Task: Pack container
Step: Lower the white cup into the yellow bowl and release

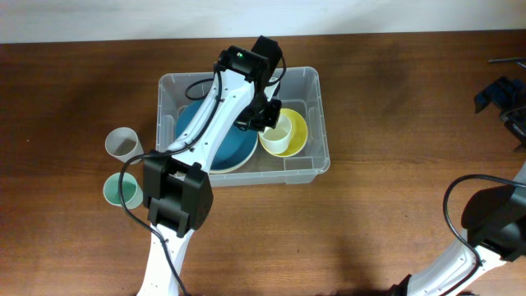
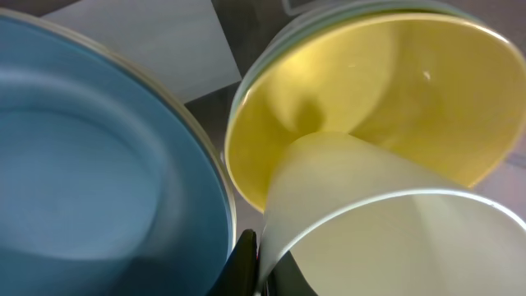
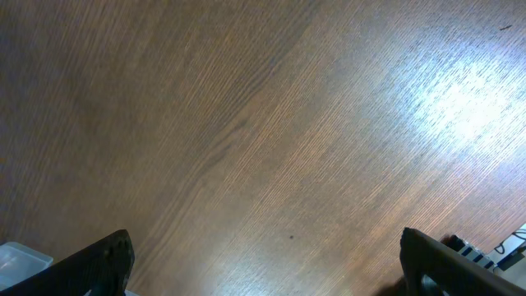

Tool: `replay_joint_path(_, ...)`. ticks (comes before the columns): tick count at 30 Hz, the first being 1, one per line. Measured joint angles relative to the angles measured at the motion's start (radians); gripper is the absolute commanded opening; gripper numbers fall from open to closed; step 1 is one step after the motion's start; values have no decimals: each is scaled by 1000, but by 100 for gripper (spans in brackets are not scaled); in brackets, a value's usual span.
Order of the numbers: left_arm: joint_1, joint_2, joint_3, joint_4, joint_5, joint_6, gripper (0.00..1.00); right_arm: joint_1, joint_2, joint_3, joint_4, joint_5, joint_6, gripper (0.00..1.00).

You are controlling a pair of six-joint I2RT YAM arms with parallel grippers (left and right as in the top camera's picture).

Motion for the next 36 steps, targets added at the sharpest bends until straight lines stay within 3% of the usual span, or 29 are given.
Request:
replay_joint_path(9,0,0,20,1,-3,0,1,0,0,0,0,0,0,99)
replay_joint_path(20,-7,-10,224,-107,50,31,1,0,0,0,0,0,0,99)
replay_joint_path(36,-173,-15,222,-150,52,54,1,0,0,0,0,0,0,99)
